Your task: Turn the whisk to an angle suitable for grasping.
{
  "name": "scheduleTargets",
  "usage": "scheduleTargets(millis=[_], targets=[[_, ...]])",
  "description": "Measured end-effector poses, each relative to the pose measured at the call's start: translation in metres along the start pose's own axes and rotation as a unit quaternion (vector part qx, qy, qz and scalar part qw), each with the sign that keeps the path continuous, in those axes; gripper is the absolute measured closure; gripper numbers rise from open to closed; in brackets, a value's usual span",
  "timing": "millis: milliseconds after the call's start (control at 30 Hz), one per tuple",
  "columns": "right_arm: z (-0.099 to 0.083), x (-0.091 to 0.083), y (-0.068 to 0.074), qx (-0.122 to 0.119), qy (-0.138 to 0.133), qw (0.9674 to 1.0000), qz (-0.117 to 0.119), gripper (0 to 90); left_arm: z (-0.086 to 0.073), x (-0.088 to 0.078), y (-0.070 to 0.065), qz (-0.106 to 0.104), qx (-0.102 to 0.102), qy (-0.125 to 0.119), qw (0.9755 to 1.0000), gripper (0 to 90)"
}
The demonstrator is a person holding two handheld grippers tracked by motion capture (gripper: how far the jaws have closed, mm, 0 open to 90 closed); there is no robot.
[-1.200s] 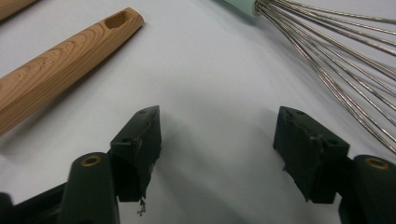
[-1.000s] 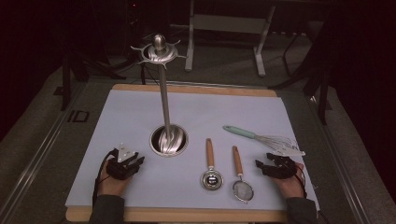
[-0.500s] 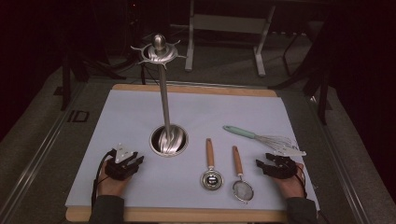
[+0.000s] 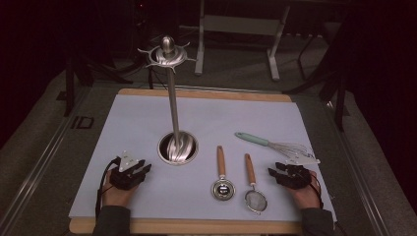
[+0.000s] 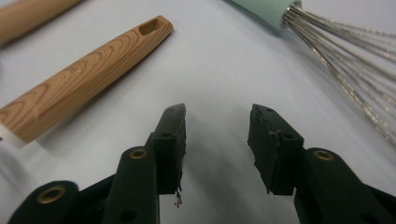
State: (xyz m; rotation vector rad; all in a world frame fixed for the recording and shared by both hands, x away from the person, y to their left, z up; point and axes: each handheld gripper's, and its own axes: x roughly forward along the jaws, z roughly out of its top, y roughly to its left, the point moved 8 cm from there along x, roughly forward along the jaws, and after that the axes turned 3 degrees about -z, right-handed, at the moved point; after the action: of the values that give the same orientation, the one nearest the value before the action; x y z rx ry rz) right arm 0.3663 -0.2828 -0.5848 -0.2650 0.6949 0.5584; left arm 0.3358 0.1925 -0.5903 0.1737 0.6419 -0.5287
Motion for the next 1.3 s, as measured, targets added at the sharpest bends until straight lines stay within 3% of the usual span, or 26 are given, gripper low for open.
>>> scheduleTargets(millis=[67, 267, 400, 500, 767, 1033, 1300], targets=[[0.004, -0.001, 0.002, -0.014, 0.002, 0.9999, -0.003, 54.6, 0.0, 0.0, 0.0, 0.0, 0.0, 0.0, 1.0, 66.6], [0.014, -0.001, -0.002, -0.016, -0.003, 0.9998, -0.009, 54.2, 0.0, 0.0, 0.0, 0.001, 0.002, -0.002, 1.0, 66.5], [0.022, -0.001, -0.003, -0.033, 0.0, 0.9994, -0.014, 54.3, 0.0, 0.0, -0.001, 0.002, 0.003, 0.0, 1.0, 66.5], [0.031, -0.003, -0.009, -0.057, 0.002, 0.9978, -0.036, 52.8, 0.0, 0.0, 0.0, 0.002, 0.002, 0.001, 1.0, 66.4], [0.055, -0.003, -0.022, -0.091, 0.021, 0.9945, -0.047, 57.9, 0.0, 0.0, 0.0, 0.001, 0.003, 0.001, 1.0, 65.4], [0.074, 0.018, -0.029, -0.111, 0.053, 0.9917, -0.037, 66.5, 0.0, 0.0, 0.0, 0.001, -0.003, -0.001, 1.0, 64.6], [0.083, 0.044, -0.039, -0.117, 0.1, 0.9877, -0.031, 61.2, 0.0, 0.0, 0.0, -0.002, -0.004, -0.003, 1.0, 64.7]])
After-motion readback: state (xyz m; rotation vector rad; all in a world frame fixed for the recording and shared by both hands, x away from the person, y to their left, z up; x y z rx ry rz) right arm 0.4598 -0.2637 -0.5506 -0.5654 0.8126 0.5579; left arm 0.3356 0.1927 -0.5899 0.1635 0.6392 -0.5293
